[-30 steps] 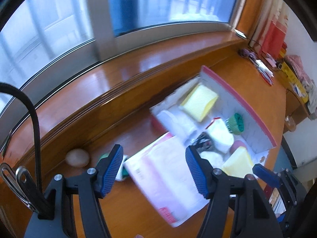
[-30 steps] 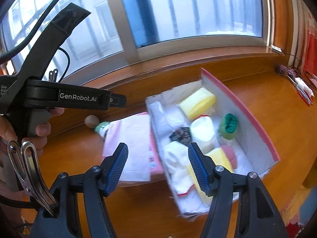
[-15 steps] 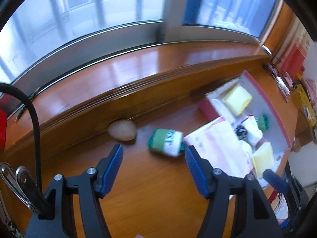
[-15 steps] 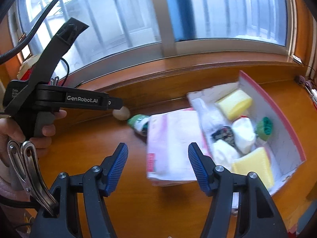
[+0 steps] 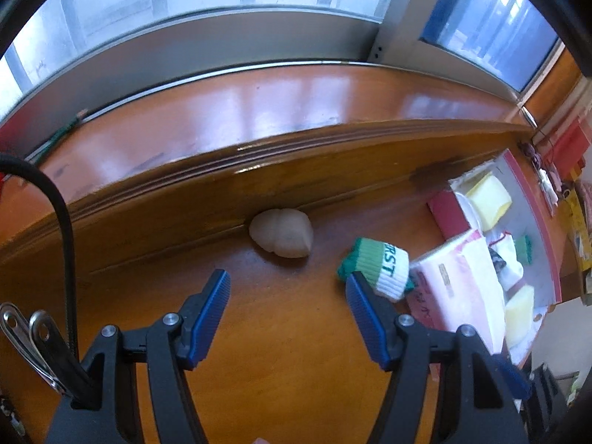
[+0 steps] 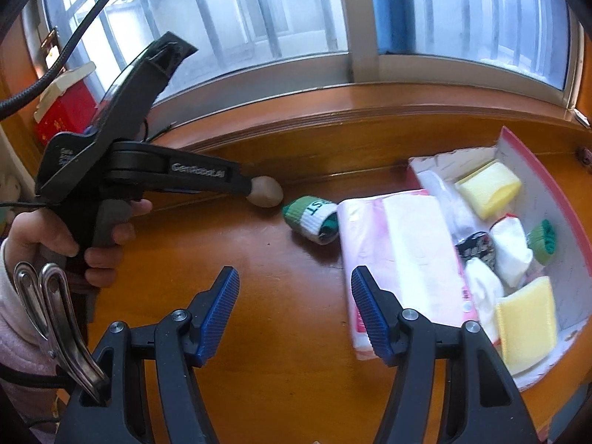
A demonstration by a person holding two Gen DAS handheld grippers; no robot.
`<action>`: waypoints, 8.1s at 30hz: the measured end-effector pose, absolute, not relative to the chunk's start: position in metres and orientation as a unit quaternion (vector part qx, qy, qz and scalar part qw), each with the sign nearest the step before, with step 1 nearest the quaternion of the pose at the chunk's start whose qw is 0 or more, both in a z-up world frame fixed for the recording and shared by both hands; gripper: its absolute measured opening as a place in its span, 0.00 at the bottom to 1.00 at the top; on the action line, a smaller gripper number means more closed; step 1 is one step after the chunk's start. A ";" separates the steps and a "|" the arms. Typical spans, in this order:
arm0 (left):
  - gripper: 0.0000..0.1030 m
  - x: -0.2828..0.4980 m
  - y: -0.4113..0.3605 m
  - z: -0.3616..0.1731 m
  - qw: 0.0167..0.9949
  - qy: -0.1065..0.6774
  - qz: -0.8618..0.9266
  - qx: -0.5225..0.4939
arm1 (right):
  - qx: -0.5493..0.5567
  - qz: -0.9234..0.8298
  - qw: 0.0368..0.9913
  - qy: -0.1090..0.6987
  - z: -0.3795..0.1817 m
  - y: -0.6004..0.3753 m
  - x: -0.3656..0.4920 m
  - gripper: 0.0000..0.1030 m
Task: Organize soft objects
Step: 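Move the left gripper to the beige egg sponge while the right gripper approaches the green wristband, then close the left gripper on the beige egg sponge while the right gripper grasps the 'FIRST' wristband, then lift and carry the egg sponge in the left gripper while the right gripper carries the wristband toward the box, then lower both items into the box and open the left gripper while the right gripper releases the wristband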
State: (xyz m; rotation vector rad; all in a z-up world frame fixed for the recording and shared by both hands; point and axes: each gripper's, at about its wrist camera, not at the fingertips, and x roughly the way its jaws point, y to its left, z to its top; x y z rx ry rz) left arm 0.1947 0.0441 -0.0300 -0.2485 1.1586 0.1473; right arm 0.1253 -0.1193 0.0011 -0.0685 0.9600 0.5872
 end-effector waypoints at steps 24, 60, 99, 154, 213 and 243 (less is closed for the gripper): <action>0.64 0.235 0.068 -0.091 0.811 0.551 0.105 -0.169 | -0.040 0.267 0.826 0.495 -0.035 -0.092 0.132 0.63; 0.41 0.125 0.131 -0.083 0.823 0.508 0.146 -0.207 | -0.010 0.194 0.855 0.480 -0.059 -0.044 0.154 0.65; 0.41 0.091 0.169 -0.091 0.828 0.488 0.152 -0.232 | -0.008 0.092 0.894 0.439 -0.087 -0.008 0.207 0.44; 0.41 0.066 0.061 -0.022 0.863 0.474 0.087 -0.152 | 0.028 0.181 0.902 0.390 -0.003 -0.095 0.106 0.26; 0.41 0.082 -0.178 -0.016 0.840 0.528 -0.124 -0.029 | 0.069 0.055 0.920 0.382 0.018 -0.293 0.065 0.26; 0.41 0.223 -0.245 -0.024 0.859 0.503 -0.096 -0.006 | 0.077 0.048 0.913 0.398 -0.007 -0.368 0.152 0.27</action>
